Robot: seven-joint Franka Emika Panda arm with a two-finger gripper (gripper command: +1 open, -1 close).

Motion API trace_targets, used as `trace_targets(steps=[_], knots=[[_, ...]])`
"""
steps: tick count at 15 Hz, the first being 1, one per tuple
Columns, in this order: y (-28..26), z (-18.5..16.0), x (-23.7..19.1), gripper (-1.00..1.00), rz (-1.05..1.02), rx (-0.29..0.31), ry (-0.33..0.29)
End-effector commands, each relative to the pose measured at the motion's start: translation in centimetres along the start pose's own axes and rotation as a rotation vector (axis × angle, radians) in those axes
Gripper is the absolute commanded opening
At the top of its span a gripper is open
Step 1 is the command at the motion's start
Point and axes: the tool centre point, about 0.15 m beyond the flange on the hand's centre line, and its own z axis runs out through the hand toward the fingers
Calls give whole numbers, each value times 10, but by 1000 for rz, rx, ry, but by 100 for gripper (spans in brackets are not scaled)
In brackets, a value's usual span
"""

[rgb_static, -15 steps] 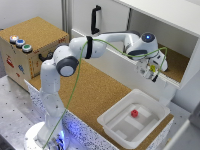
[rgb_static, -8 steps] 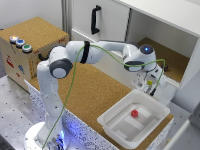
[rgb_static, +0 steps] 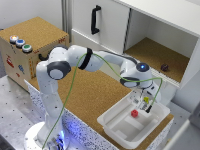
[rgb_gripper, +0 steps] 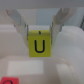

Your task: Go towards the white box and store the yellow object

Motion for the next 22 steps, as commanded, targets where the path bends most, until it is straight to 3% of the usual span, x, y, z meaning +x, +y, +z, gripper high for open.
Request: trace_targets(steps=[1,3,7,8,11,15,22], knots=[[5,55,-22,-100,-50,-76,-29],[7,71,-23,-100,-7,-23,-105],[5,79,-24,-100,-31,-29,-122],[7,78,-23,100,-26,-44,-124],[10,62,-18,100,-12,-58,-93],[-5,35,0,100,8,-28,-28],[-54,-42,57,100,23,104,94]])
